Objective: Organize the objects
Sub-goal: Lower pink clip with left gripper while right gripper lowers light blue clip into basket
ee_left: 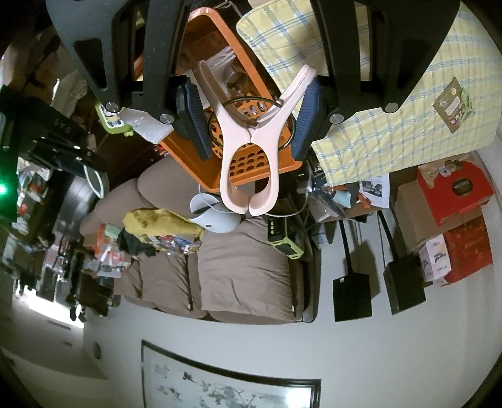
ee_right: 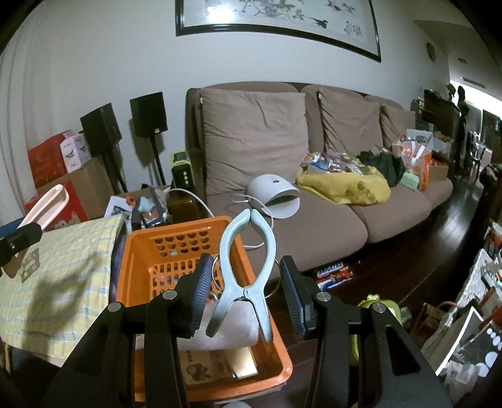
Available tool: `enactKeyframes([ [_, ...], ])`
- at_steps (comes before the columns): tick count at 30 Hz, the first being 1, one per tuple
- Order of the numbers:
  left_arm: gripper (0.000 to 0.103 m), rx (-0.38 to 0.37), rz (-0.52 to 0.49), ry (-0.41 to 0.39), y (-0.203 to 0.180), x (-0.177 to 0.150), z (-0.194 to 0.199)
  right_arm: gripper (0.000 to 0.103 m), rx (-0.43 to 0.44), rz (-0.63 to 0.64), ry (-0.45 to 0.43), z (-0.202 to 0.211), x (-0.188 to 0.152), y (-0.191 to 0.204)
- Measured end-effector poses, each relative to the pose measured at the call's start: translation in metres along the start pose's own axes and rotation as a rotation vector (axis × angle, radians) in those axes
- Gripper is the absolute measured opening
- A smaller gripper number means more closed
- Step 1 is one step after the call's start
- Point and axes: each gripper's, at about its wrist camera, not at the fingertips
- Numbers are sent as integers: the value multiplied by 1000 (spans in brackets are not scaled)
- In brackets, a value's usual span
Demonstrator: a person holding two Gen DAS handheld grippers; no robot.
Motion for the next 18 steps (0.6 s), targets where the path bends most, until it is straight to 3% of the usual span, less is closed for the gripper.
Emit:
enactKeyframes([
  [18, 49, -26, 29, 24, -7, 1, -22, 45, 2, 13, 36, -9, -4, 4],
])
Point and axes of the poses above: each gripper's, at about its wrist camera, not at the fingertips, and z roughly against the way its jaws point, y to its left, x to its top, and after that the axes turned 7 degrees about -z, right-handed
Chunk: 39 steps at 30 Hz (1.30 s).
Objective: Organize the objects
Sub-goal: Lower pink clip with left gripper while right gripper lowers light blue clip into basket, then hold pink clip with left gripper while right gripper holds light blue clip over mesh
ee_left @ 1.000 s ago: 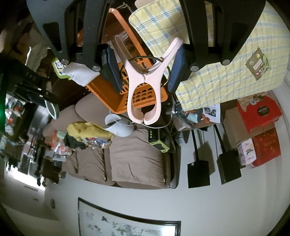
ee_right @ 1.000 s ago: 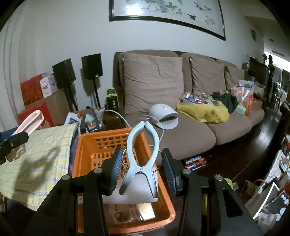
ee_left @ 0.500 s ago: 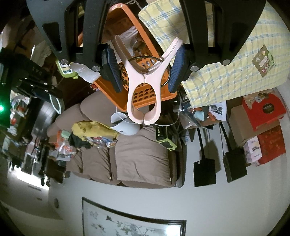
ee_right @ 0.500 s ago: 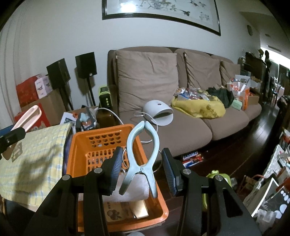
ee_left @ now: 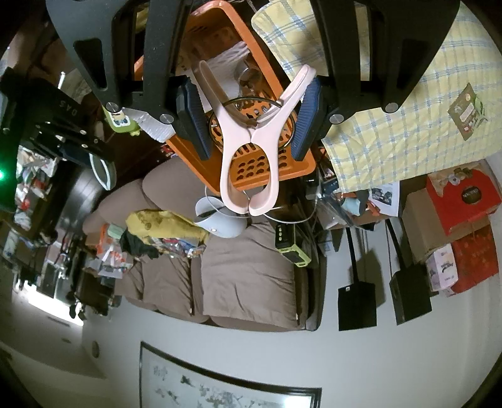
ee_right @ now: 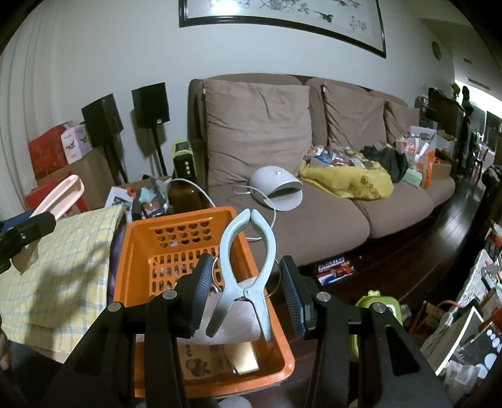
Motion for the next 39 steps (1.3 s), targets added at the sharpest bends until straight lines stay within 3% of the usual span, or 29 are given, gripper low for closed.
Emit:
enactKeyframes([
  [16, 49, -56, 17, 59, -8, -8, -20, 45, -25, 2, 41, -13, -6, 0],
  [39, 49, -52, 18, 145, -15, -32, -59, 45, -40, 22, 124, -29, -16, 3],
])
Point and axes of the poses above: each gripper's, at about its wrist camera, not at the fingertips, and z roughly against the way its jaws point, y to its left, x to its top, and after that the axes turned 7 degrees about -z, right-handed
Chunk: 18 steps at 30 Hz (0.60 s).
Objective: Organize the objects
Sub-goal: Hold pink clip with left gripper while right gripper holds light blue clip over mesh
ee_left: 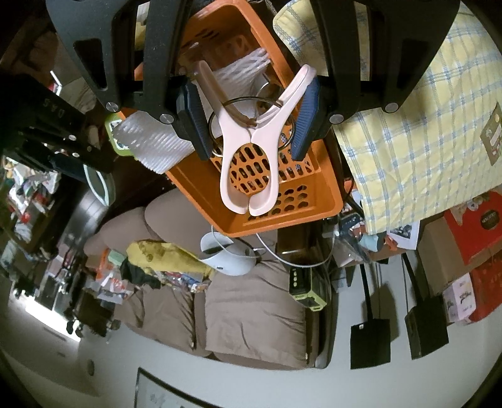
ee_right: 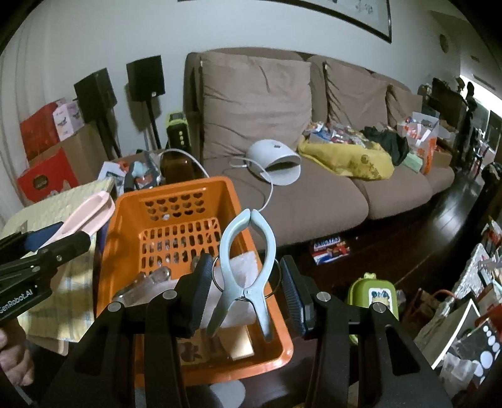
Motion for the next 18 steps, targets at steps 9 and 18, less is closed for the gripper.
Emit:
enactKeyframes([
  [9, 49, -3, 4, 30, 2, -6, -9, 45, 4, 24, 67, -14, -6, 4],
  [18, 49, 11, -8, 99, -2, -12, -23, 45, 8, 45, 115, -24, -10, 8],
])
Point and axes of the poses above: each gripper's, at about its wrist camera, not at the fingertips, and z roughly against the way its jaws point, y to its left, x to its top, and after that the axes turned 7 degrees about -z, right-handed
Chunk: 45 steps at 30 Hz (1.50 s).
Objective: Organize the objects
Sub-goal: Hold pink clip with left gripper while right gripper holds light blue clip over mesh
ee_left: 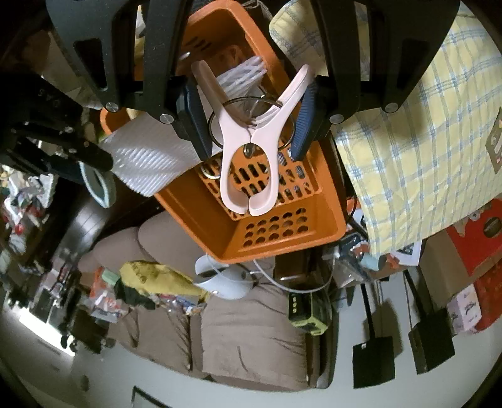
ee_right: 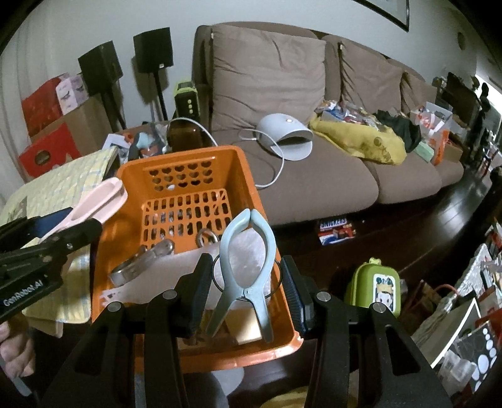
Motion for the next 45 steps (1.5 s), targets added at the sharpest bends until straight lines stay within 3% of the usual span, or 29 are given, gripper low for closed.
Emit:
enactKeyframes([
  [20, 49, -22, 24, 79, 7, -9, -23, 45, -13, 44, 44, -13, -8, 9],
  [45, 49, -27, 53, 124, 1, -27, -55, 45, -6, 96, 151, -46, -30, 29],
])
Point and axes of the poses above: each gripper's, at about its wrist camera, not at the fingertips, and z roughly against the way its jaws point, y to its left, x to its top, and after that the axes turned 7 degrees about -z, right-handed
